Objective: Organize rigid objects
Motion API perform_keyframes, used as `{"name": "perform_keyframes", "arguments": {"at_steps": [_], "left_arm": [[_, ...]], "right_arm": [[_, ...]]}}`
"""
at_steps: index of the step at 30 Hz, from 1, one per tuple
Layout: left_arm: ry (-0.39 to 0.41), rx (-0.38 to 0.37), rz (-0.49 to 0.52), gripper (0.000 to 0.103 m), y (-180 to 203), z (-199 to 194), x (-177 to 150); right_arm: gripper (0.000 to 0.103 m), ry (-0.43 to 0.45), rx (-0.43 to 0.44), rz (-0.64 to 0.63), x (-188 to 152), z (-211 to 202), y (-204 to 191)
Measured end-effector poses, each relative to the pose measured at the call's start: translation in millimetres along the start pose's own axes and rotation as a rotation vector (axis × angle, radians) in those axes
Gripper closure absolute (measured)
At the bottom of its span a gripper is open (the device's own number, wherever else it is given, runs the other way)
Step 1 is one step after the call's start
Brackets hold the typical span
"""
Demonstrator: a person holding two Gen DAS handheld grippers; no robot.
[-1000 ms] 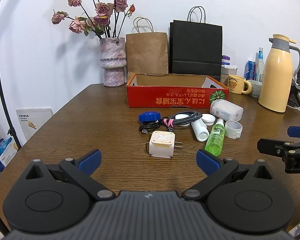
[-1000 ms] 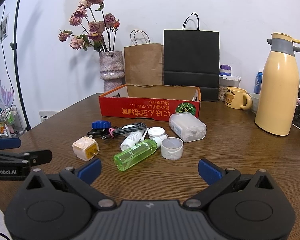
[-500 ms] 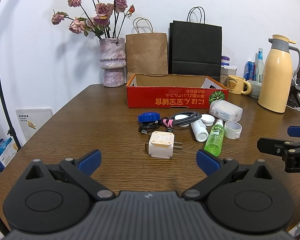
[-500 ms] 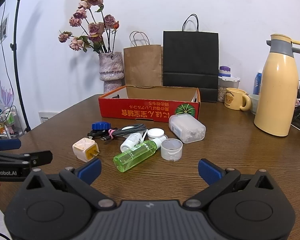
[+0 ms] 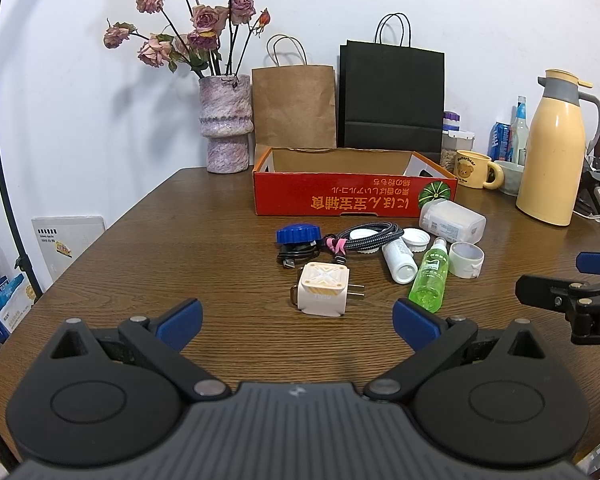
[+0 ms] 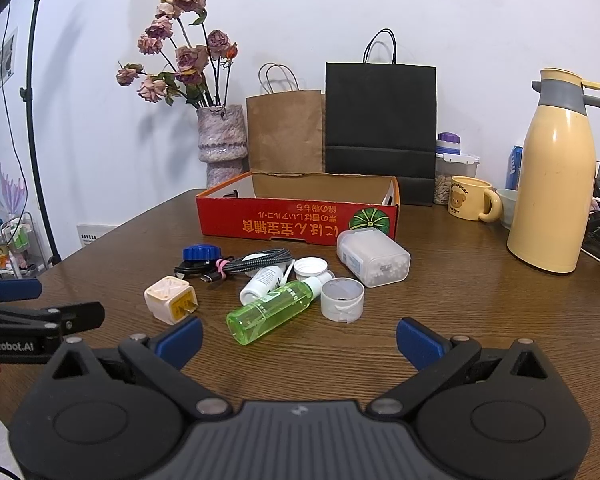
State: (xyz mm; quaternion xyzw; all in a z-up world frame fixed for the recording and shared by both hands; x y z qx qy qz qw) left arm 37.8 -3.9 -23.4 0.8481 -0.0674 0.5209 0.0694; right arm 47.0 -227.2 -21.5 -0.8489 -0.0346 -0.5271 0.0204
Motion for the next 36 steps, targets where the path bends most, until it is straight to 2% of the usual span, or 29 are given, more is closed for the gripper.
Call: {"name": "perform_keyframes", "arguments": {"at_steps": [22, 31, 36], "left_arm": [[-0.021, 0.007, 0.014, 0.000, -1, 10, 5], [-0.093, 0.030, 0.050, 0.000, -4, 57, 22], [-0.146, 0.047, 0.034, 0.000, -9, 90, 25]], "right_arm": [[0.000, -0.007, 0.001, 0.001, 4, 3, 3], [0.000, -0.026, -0.011, 0.018, 6, 21, 14], [0.000, -0.039, -0.034, 0.010, 4, 35, 20]]}}
Point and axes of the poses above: each gripper's, at about its wrist camera, not at the fingertips, and z roughly the way its jaws point, y to its right, x to its top, the point moved 4 cm from there along z, roughly the way its jaws point, and after that the axes turned 9 degrees about -x, right-handed, at the moved point
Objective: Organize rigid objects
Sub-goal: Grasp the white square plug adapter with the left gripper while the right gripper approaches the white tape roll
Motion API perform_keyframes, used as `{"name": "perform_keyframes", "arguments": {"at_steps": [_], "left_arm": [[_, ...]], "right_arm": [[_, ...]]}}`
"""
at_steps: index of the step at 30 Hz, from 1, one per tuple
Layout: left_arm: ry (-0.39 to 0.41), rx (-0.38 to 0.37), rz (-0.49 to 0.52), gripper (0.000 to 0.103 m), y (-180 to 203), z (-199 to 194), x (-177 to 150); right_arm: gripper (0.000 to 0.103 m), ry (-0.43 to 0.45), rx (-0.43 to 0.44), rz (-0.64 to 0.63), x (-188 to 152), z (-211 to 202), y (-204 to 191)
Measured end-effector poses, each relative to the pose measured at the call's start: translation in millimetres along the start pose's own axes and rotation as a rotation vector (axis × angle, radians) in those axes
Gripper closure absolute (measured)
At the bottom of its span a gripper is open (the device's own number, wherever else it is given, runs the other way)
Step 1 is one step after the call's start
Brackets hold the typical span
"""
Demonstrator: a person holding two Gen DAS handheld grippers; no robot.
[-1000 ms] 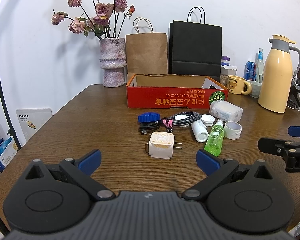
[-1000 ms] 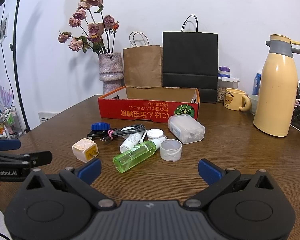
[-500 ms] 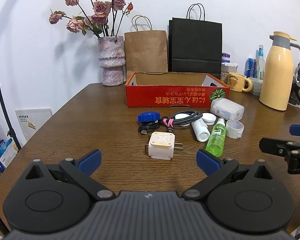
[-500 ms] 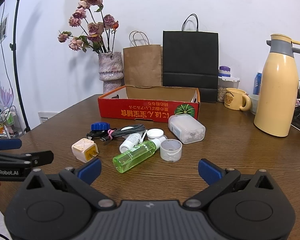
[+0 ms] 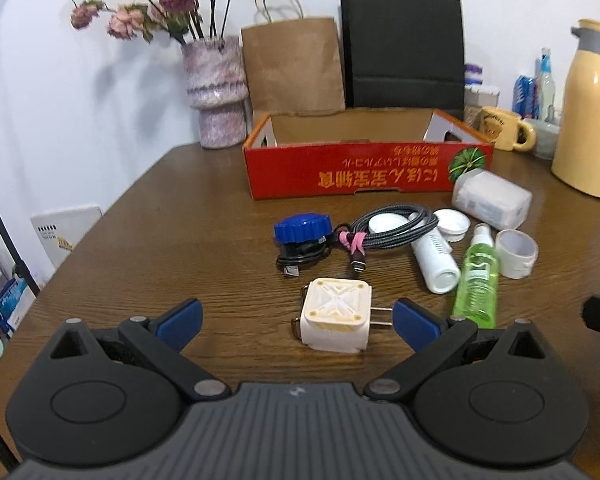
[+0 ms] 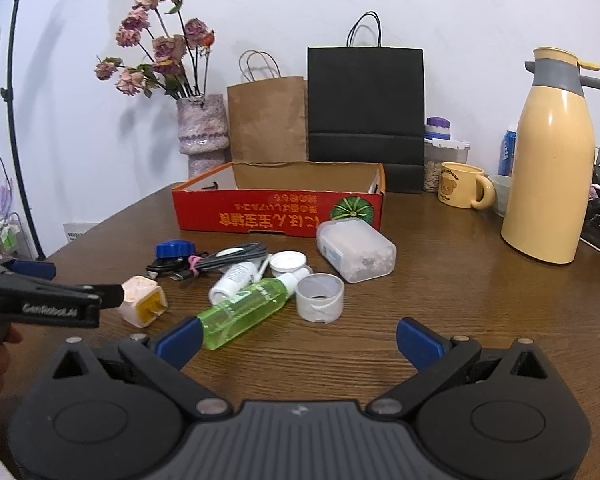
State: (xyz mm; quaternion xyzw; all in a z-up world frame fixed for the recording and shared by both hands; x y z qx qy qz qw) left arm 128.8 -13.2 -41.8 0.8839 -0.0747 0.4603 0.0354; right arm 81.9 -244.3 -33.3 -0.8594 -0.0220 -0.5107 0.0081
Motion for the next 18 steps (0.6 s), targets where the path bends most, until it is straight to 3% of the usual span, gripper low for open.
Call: {"name": "perform_keyframes", "arguments": {"at_steps": [11, 14, 15, 18], "left_arm": [[-0.046, -0.047, -0.027, 0.002, 5, 41, -3], [-0.049, -0.064, -0.021, 0.022, 7, 44, -6], [-0.048, -0.079, -0.027, 0.035, 7, 44, -7], [-0.035, -0.085, -0.031, 0.035, 5, 44, -8]], "right_arm": [[0.000, -0.038, -0.034, -0.011, -1, 27, 6], [0.000, -0.049, -0.036, -0.009, -1, 35, 5], [0.000, -0.053, -0.036, -0.006, -1, 38, 5], [0.000, -0.062, -0.026, 0.000, -2, 45, 3]]}}
Point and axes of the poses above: each gripper's, at about its wrist camera, not at the fingertips, and z roughly the way its jaws point, y to its right, x to its top, the point moved 4 cm from there along z, roughly the way its jaws point, and after that the axes turned 9 degrees about -x, right-handed, at the moved point
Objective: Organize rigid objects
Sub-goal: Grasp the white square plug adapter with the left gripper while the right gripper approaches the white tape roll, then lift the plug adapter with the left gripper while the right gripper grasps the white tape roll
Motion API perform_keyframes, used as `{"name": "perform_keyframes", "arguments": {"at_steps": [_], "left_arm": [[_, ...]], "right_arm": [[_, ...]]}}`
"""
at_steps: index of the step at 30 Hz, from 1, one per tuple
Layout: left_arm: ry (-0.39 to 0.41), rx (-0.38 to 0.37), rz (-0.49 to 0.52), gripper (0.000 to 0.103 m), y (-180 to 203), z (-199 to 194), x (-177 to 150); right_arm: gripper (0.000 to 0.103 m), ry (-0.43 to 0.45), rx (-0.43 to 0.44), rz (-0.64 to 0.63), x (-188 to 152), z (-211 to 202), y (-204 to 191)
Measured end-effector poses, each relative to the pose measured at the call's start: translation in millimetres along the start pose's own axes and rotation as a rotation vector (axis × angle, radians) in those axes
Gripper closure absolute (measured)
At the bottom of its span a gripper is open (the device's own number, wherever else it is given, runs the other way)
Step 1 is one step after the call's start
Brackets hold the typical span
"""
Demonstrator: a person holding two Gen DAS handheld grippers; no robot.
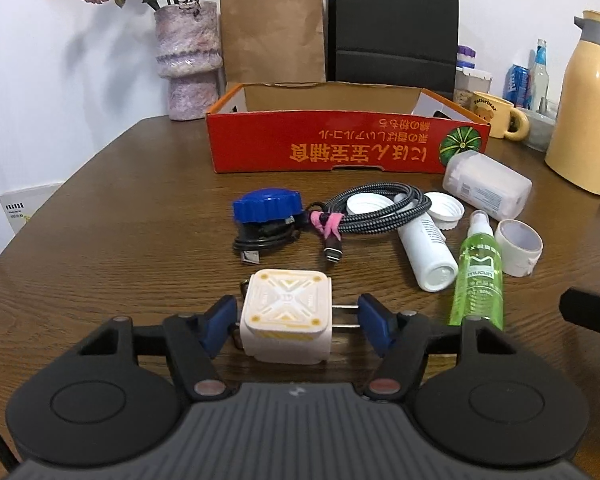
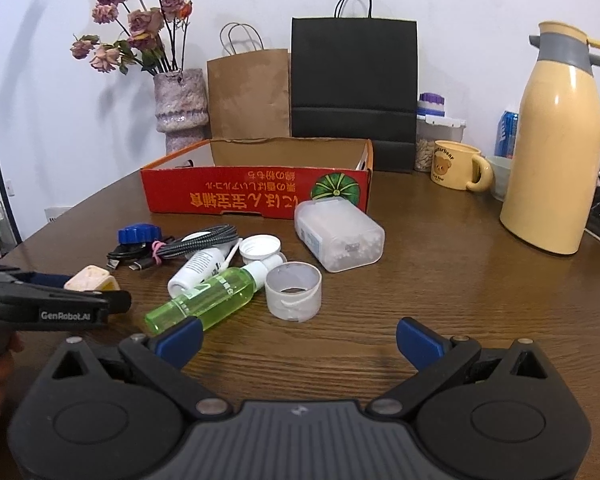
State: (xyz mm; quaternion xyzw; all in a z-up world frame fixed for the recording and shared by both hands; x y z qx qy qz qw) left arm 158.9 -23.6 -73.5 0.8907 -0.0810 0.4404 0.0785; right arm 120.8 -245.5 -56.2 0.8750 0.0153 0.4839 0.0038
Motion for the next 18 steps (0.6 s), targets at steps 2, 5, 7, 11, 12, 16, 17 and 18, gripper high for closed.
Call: {"name": "perform_keyframes", "arguments": {"at_steps": [2, 5, 7, 11, 12, 16, 17, 18], "left_arm": [[0.002, -0.005, 0.000, 0.035, -1, 0, 0], [-0.002, -0.006, -0.003, 0.035, -3, 0, 1], [-0.002, -0.005, -0.010, 0.035, -5, -1, 1], [0.003, 0.008, -0.040, 0.035, -13, -1, 2], [0.006, 0.013, -0.050, 0.035, -15, -2, 3], [0.006, 0.024, -0.068, 0.035, -20, -2, 4], [0.006, 0.024, -0.070, 0.035, -21, -2, 4], [0.007, 0.024, -0.070, 0.035, -21, -2, 4]], "right_arm": [[0.000, -0.003, 0.005, -0.003, 0, 4, -3], [0.000, -0.009, 0.000, -0.015, 2, 10, -7], [0.000, -0.008, -0.011, -0.024, 5, 14, -7], [0.004, -0.004, -0.041, -0.060, 13, 27, -5], [0.007, -0.004, -0.054, -0.080, 15, 31, -5], [0.013, -0.005, -0.073, -0.165, 20, 49, -5], [0.017, -0.005, -0.068, -0.177, 21, 53, -6], [0.019, -0.010, -0.054, -0.188, 21, 56, -7]]}}
Point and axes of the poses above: each gripper's, at about its wrist camera, not at the fingertips, and z roughly the way its jaws point, y to its right, x to its top, the point moved 4 cm from there along z, roughly the way its jaws point, and after that the axes turned 9 degrees about -x, right-handed, at the moved point
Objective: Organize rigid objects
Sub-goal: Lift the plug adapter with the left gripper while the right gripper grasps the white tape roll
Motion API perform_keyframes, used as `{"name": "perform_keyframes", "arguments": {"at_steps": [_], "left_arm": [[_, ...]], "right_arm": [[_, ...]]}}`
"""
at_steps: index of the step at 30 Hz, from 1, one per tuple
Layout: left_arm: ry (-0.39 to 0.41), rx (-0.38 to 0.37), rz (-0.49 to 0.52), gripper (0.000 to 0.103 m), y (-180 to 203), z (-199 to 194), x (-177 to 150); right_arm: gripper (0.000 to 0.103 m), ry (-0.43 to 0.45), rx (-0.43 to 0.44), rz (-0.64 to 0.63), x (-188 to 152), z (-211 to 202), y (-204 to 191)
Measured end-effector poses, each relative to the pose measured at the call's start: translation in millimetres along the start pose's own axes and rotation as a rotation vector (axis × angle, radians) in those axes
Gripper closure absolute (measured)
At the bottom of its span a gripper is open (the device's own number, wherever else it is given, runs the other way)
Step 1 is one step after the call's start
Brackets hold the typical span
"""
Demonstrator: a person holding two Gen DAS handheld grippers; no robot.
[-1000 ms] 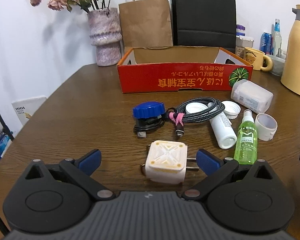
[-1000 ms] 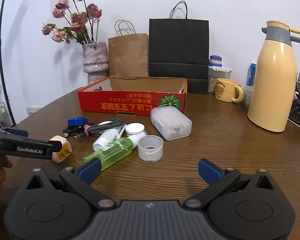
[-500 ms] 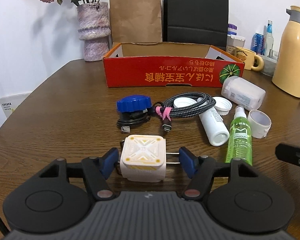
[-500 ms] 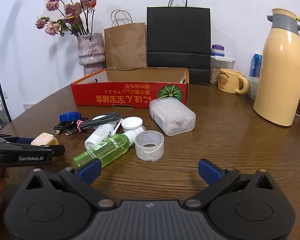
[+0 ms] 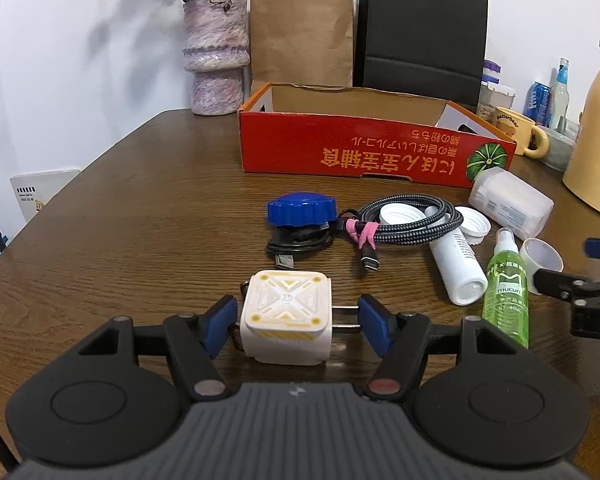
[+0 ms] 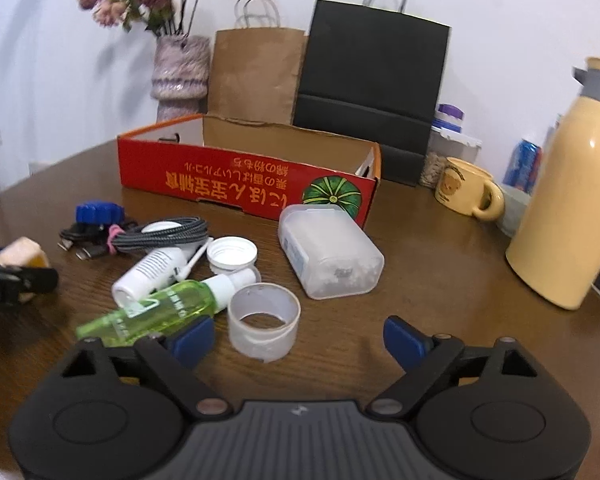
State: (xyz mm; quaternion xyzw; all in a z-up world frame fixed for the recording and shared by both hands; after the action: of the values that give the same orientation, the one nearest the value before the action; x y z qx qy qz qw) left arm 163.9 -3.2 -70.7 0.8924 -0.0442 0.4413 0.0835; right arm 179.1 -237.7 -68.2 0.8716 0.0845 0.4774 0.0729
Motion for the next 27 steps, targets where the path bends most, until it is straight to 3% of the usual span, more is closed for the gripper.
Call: {"name": "perform_keyframes", "arguments": {"at_steps": [3, 5, 9, 10, 11, 13, 27], "left_arm": [[0.000, 0.004, 0.005, 0.035, 0, 0, 0], [0.003, 0.006, 0.002, 0.035, 0, 0, 0], [0.002, 0.009, 0.007, 0.035, 1, 1, 0], [0.002, 0.010, 0.008, 0.035, 1, 1, 0], [0.003, 0.010, 0.008, 0.035, 1, 1, 0], [0.003, 0.012, 0.005, 0.035, 1, 1, 0], [0.010, 0.031, 0.003, 0.035, 0, -3, 5]], "right_arm": [[0.024, -0.015, 0.051, -0.026, 0, 10, -4], [0.035, -0.024, 0.068, -0.031, 0, 15, -7], [0.041, -0.011, 0.097, -0.025, 1, 19, -10], [0.047, -0.017, 0.105, -0.021, 1, 20, -10], [0.060, -0.017, 0.119, -0.011, 1, 20, -10], [0.060, -0.018, 0.138, 0.008, 1, 20, -7], [0.060, 0.059, 0.060, 0.107, 3, 0, 10]]}}
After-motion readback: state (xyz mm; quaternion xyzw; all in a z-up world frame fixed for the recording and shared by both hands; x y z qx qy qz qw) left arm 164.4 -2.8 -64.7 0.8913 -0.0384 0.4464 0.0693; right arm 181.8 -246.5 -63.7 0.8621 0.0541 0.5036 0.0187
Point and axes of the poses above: each gripper's, at about its wrist camera, not at the fingertips, and z roughly the way its jaws point, y to its right, x to its top, the point moved 4 cm from there along z, roughly the way its jaws point, and after that the axes turned 9 degrees about -x, right-handed, at the moved point
